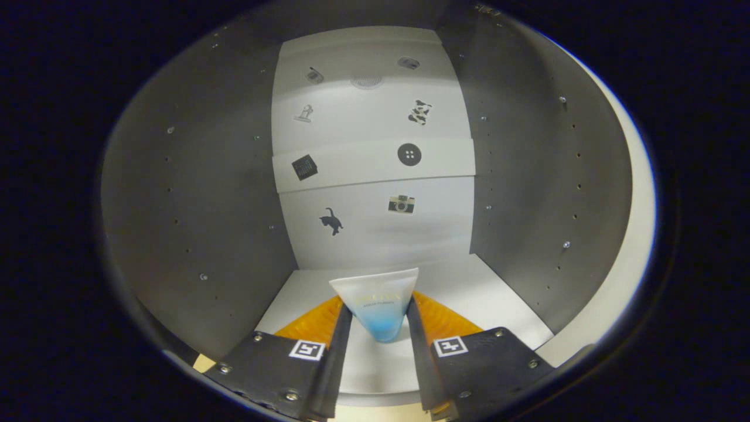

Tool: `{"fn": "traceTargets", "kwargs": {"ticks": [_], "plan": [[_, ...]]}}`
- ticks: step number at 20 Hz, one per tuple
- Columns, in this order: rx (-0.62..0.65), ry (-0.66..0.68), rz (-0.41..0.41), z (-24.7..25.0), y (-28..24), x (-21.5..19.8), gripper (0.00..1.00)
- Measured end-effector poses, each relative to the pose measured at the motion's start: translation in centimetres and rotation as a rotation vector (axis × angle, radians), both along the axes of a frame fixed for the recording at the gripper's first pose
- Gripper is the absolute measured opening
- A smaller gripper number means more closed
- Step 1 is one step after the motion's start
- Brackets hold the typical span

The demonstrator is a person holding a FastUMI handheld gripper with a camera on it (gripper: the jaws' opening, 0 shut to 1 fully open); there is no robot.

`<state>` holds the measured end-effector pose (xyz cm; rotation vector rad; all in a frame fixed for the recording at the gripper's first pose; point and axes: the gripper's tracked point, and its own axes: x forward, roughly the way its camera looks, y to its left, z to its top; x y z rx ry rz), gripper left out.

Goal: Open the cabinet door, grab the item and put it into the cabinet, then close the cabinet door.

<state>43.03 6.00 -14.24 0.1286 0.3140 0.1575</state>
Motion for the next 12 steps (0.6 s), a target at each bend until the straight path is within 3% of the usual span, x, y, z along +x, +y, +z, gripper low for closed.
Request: {"fn": "traceTargets", "kwargs": {"ticks": [6, 12], "plan": [[0.012, 0.011, -0.002, -0.29, 0.32, 0.99, 0.53], [0.017, 0.010, -0.006, -0.14, 0.39, 1.08, 0.73]]}}
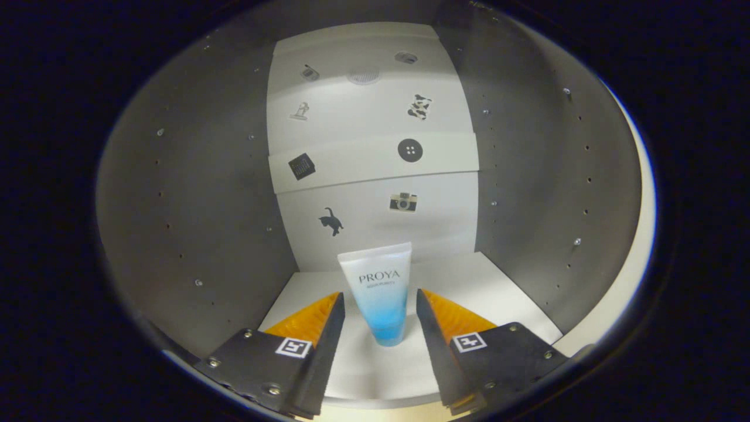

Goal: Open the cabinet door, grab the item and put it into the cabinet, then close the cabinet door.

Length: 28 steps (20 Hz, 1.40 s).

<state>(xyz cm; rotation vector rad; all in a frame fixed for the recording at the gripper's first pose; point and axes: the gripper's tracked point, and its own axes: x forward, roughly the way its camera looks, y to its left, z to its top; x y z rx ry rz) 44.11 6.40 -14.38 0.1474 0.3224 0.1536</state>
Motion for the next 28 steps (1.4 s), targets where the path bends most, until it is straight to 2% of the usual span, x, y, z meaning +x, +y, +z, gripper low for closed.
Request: {"fn": "traceTargets", "kwargs": {"ticks": [4, 7, 11, 15, 22, 28], "plan": [[0.006, -0.021, -0.003, 1.1, -0.1, -0.8, 0.79], [-0.013, -0.032, -0.004, 1.8, -0.4, -2.5, 0.94], [-0.042, -0.059, -0.003, 3.8, -0.5, -6.4, 0.99], [-0.057, -0.100, -0.012, 6.2, -0.7, -12.0, 0.99], [-0.078, -0.126, -0.039, 9.1, -2.4, -24.6, 0.99], [-0.121, -0.110, -0.110, 9.8, -9.0, -35.6, 0.98]]}}
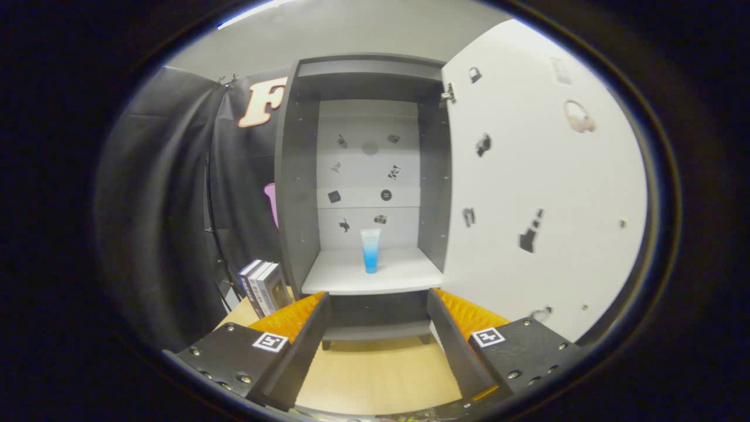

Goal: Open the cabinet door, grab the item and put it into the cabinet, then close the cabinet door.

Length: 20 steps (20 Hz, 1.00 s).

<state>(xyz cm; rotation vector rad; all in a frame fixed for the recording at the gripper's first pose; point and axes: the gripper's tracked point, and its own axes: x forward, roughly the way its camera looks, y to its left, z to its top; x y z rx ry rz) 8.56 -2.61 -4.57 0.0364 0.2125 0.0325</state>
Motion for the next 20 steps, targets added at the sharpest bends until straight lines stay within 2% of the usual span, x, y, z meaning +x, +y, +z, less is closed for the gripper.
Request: {"fn": "traceTargets", "kwargs": {"ticks": [3, 9, 15, 20], "plan": [[-0.007, 0.026, -0.056, 0.1, -4.5, -3.8, 0.97], [0.039, -0.006, -0.143, 1.2, -14.0, -8.6, 0.97], [0.055, 0.002, -0.190, 0.3, -24.6, -8.7, 0.97], [0.085, 0.024, -0.152, -1.4, -27.2, -5.7, 0.98]]}}
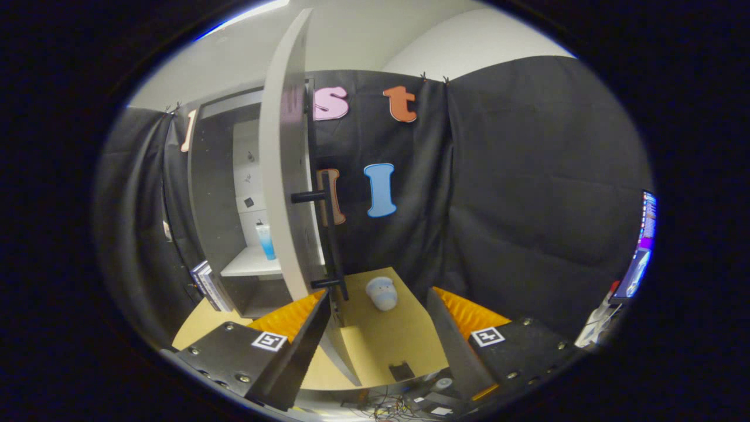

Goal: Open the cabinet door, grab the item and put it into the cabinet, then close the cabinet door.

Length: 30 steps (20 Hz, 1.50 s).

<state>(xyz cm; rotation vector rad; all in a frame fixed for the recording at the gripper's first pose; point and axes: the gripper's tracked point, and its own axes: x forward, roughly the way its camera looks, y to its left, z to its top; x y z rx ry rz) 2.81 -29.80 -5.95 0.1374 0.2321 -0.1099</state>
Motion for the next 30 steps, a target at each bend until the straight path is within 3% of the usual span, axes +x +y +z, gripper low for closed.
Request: {"fn": "traceTargets", "kwargs": {"ticks": [10, 19, 30], "plan": [[0.021, -0.024, 0.160, -0.5, 3.5, 1.8, 0.98], [0.071, -0.041, 0.394, -0.5, 15.8, 2.9, 0.98], [0.053, -0.081, 0.499, -0.1, 28.7, 7.6, 1.00]]}}
